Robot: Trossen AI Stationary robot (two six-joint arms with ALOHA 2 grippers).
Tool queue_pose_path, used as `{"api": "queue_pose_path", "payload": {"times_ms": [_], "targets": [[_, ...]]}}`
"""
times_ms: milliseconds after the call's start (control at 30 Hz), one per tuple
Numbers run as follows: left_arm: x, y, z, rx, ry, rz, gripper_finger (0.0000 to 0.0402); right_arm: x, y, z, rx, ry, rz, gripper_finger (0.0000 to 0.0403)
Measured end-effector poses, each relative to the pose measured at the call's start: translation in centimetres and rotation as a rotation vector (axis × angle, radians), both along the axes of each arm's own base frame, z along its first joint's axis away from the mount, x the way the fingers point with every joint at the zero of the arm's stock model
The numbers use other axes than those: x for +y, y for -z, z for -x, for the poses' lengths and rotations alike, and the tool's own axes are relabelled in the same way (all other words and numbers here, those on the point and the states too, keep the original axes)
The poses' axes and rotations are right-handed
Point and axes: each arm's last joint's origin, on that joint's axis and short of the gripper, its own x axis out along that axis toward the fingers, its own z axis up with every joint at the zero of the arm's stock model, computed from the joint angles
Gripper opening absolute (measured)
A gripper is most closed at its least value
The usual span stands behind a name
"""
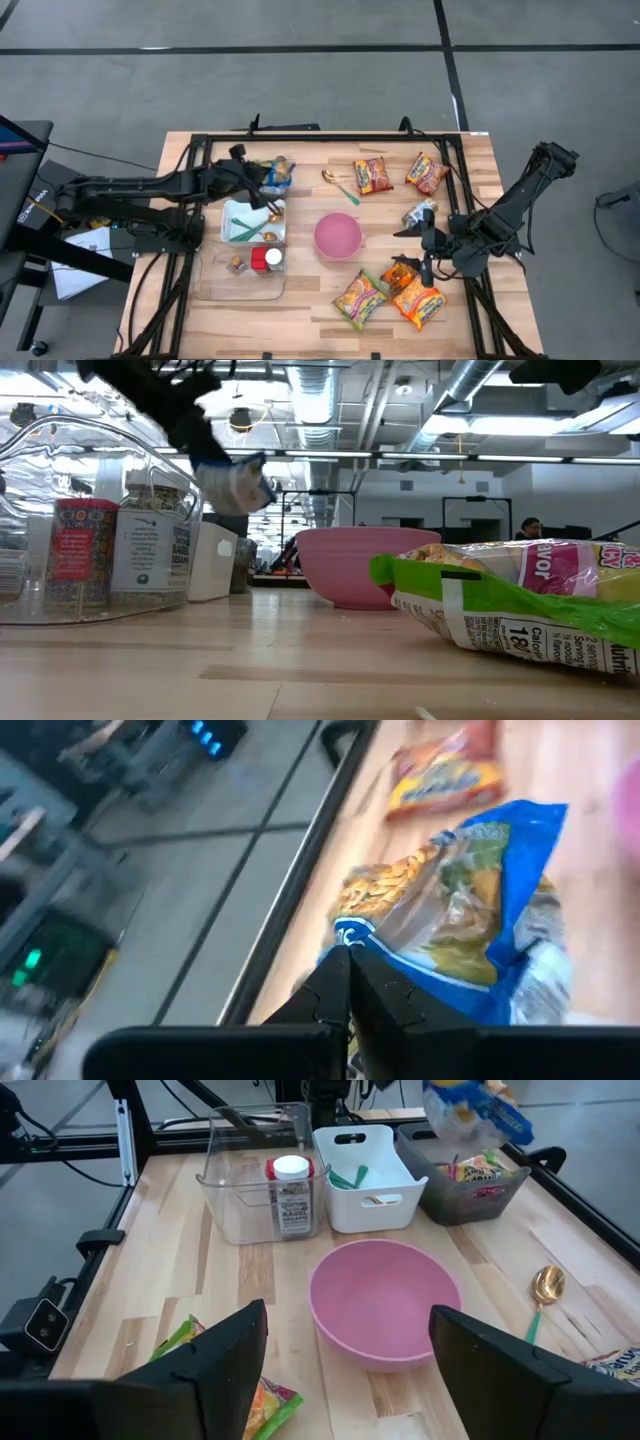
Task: Pick & Place Food Item
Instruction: Put the blue noodle pack into the black transparent bin
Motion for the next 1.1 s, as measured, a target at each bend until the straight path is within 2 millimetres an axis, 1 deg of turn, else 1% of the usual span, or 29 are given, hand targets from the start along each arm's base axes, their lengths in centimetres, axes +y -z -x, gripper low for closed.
{"api": "queue_pose_path", "payload": {"times_ms": [100, 300, 567, 800, 933, 1100], "targets": [[0.7, 1.5, 0.9, -0.013, -0.069, 0.008, 0.0000, 0.0, 0.0, 0.0, 0.001, 0.003, -0.002, 0.0272], [1.5, 3.4, 2.2, -0.004, -0.157, 0.031, 0.0000, -0.1, 0.1, 0.1, 0.008, 0.008, 0.007, 0.0272], [1.8, 4.4, 3.4, 0.024, -0.210, 0.021, 0.0000, -0.1, 0.4, 0.1, 0.017, 0.014, 0.007, 0.0272], [1.6, 5.4, 4.6, 0.126, -0.233, 0.059, 0.0000, -0.2, 0.9, 0.1, 0.024, 0.020, 0.004, 0.0272], [1.4, 5.9, 4.9, 0.178, -0.209, 0.092, 0.0000, -0.2, 0.8, 0.1, 0.019, 0.026, 0.006, 0.0272], [1.4, 6.0, 5.1, 0.200, -0.204, 0.101, 0.0000, -0.2, 0.8, 0.1, 0.019, 0.028, 0.007, 0.0272]]}}
